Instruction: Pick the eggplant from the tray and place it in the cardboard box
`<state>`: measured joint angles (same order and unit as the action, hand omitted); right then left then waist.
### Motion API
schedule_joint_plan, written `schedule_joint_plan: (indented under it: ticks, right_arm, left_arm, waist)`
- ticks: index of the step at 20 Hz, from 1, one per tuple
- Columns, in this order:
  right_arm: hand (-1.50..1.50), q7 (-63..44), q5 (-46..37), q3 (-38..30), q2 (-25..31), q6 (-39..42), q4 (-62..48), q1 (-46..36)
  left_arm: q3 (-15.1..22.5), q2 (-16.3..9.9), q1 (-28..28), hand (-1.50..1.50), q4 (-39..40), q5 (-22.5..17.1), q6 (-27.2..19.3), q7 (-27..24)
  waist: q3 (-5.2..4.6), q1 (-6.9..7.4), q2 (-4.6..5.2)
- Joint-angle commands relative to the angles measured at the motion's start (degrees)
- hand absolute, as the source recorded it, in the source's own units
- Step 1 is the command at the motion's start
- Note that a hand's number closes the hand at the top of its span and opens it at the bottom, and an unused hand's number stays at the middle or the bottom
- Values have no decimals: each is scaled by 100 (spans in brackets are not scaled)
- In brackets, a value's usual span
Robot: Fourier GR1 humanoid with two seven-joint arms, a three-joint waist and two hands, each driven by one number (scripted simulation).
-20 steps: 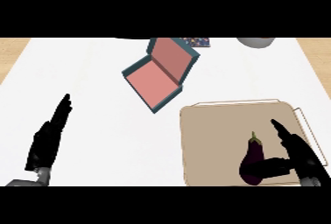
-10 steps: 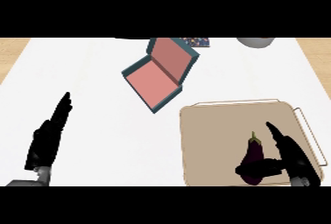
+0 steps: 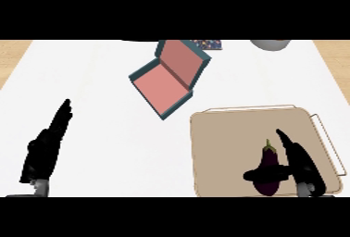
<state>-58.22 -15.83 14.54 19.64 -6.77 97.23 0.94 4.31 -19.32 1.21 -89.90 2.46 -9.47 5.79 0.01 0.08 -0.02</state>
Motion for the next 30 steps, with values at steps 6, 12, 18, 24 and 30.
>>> schedule_joint_plan:
  ticks: [6,12,18,24,30]
  right_arm:
    - [-150,-154,-489,-11,-440,169,257,448]
    - [-150,329,-524,-232,-645,393,-747,-26]
    - [150,619,-559,-192,-889,294,-536,318]
    - [150,106,-1927,-22,-711,48,-606,-123]
    - [150,1682,-2308,177,530,971,-1228,-1342]
  left_arm:
    - [-201,265,289,0,-520,268,195,233]
    - [-341,459,-60,0,343,461,313,-324]
    - [-506,516,-46,0,281,349,470,-248]
    - [-471,463,162,0,-27,573,455,-169]
    - [-327,572,-195,0,210,594,514,-196]
  waist:
    - [-1,-4,-6]
    - [-1,0,2]
    - [-1,-12,0]
    - [-1,18,-3]
    - [3,300,64]
